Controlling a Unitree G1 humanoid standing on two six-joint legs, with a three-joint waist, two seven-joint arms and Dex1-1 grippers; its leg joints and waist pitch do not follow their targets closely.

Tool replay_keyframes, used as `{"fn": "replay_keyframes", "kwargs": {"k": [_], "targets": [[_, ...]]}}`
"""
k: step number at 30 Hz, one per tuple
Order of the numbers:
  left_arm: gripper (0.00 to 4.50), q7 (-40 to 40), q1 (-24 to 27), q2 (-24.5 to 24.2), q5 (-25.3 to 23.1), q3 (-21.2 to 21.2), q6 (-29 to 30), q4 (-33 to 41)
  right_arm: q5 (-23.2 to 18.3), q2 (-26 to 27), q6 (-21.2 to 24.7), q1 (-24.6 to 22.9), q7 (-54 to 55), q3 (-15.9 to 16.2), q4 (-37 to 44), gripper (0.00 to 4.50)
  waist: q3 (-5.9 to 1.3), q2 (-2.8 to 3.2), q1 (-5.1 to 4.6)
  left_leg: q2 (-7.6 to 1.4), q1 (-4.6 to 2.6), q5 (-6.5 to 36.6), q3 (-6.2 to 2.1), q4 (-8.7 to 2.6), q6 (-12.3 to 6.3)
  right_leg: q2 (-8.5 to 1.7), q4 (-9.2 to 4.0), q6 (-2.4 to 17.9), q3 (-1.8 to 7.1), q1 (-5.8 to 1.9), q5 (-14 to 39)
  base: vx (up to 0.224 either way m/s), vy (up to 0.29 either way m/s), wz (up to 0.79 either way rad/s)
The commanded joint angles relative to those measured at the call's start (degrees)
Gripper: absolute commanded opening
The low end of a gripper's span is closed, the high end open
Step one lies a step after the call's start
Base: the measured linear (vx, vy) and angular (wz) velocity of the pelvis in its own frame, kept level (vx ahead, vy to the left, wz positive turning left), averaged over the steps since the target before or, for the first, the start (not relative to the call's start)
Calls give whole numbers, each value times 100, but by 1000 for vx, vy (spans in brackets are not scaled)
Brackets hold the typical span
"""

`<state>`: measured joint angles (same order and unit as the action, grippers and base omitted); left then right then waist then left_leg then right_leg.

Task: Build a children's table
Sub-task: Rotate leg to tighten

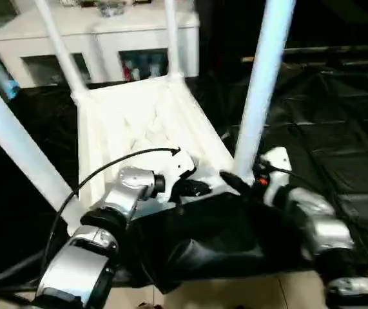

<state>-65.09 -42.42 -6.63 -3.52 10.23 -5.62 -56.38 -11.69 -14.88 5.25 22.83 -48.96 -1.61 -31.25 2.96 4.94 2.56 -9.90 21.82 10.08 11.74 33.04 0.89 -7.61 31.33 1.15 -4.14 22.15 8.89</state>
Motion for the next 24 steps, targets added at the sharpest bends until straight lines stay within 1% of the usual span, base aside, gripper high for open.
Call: {"fn": "replay_keyframes", "kwargs": {"k": [1,2,3,4,5,6,7,8,9,10,11,13,14,15,16,17,18,19,20,24], "targets": [[0,-755,-83,3,179,308,-175,327,-129,-181,172,-79,-1310,856,408,389,-358,-186,86,-308,-142,1900,-100,-445,-364,-205,-344,1067,148,-131,2042,57,-38,8],[0,-944,-80,-77,197,309,-163,344,-117,-341,168,-106,-1559,889,479,389,-389,-187,137,-312,-125,1689,-84,-412,-456,-200,-291,1087,182,-138,1848,64,-39,8],[0,-1004,-79,-103,203,309,-159,349,-113,-392,167,-115,-1639,899,501,389,-396,-176,159,-313,-114,1560,-80,-400,-499,-206,-272,1121,192,-127,1710,66,-39,5],[0,-1244,-78,-202,226,305,-137,355,-102,-582,201,-140,-1927,919,580,389,-425,-166,187,-320,-95,1295,-80,-368,-584,-189,-212,1199,188,-130,1356,66,-39,5],[0,-1271,-78,-213,229,305,-134,356,-100,-604,204,-143,-1960,921,588,389,-461,-173,237,-316,-76,991,-79,-320,-694,-177,-142,1285,181,-146,940,64,-37,3],[0,-1520,-79,-310,235,307,-109,345,-122,-777,274,-144,-2201,924,641,389,-471,-170,271,-318,-75,840,-75,-298,-758,-174,-109,1333,181,-138,713,64,-29,4],[0,-1758,-72,-408,241,320,-80,346,-181,-934,404,-142,-2425,921,716,389,-458,-180,307,-323,-53,684,-71,-262,-881,-151,-36,1492,185,-127,326,64,-29,4],[0,-1758,-72,-408,241,320,-80,346,-181,-934,404,-142,-2425,921,716,389,-472,-169,323,-323,-35,616,-82,-249,-906,-156,-1,1510,176,-153,236,58,-16,1],[0,-1912,-67,-472,245,331,-61,349,-226,-1037,494,-140,-2566,922,766,389,-490,-158,347,-325,-63,522,-72,-227,-951,-150,17,1541,170,-139,72,0,0,0],[0,-1979,-63,-508,260,323,-45,357,-257,-1096,559,-138,-2639,920,796,389,-491,-153,363,-330,-63,460,-73,-220,-980,-143,24,1554,165,-137,4,0,0,0],[0,-1985,-63,-511,261,322,-44,358,-259,-1101,564,-138,-2644,919,798,375,-488,-182,366,-325,-62,454,-70,-218,-994,-134,23,1554,163,-136,10,0,0,0],[0,-2032,-57,-536,313,320,0,384,-312,-1157,623,-139,-2715,928,805,358,-489,-168,383,-334,-59,470,-78,-218,-971,-144,21,1537,161,-135,151,0,0,0],[0,-2062,-50,-554,355,318,30,407,-337,-1180,643,-147,-2763,938,811,355,-469,-215,378,-333,-48,569,-70,-232,-932,-145,-3,1515,162,-134,333,0,0,0],[0,-2062,-50,-554,355,318,30,407,-337,-1180,643,-147,-2763,938,811,332,-466,-199,388,-337,-53,640,-76,-237,-890,-154,-3,1504,162,-135,459,0,0,0],[0,-2047,-51,-553,362,306,26,410,-347,-1178,649,-159,-2802,948,812,321,-447,-192,388,-341,-56,821,-76,-257,-804,-160,-39,1454,167,-129,747,0,0,0],[0,-2050,-48,-557,368,290,27,415,-356,-1173,665,-172,-2829,966,828,316,-440,-205,384,-344,-59,949,-81,-275,-712,-162,-62,1400,171,-132,954,0,0,0],[0,-2052,-46,-557,370,280,31,418,-372,-1159,688,-182,-2843,979,837,312,-431,-201,382,-346,-61,1048,-86,-290,-634,-164,-79,1352,175,-131,1106,0,0,0],[0,-2048,-37,-553,371,270,41,436,-398,-1132,758,-209,-2855,993,885,312,-431,-203,380,-344,-64,1080,-85,-293,-601,-164,-86,1333,177,-128,1154,0,0,0],[0,-2047,-36,-553,371,269,42,437,-399,-1130,761,-210,-2855,994,888,290,-426,-192,383,-346,-71,1119,-86,-301,-564,-159,-95,1306,182,-123,1194,0,0,0],[0,-1790,-44,-520,329,223,-42,403,-446,-948,832,-333,-2499,902,971,276,-436,-192,386,-349,-70,1073,-87,-300,-528,-160,-84,1295,185,-117,1110,0,0,0]]}}
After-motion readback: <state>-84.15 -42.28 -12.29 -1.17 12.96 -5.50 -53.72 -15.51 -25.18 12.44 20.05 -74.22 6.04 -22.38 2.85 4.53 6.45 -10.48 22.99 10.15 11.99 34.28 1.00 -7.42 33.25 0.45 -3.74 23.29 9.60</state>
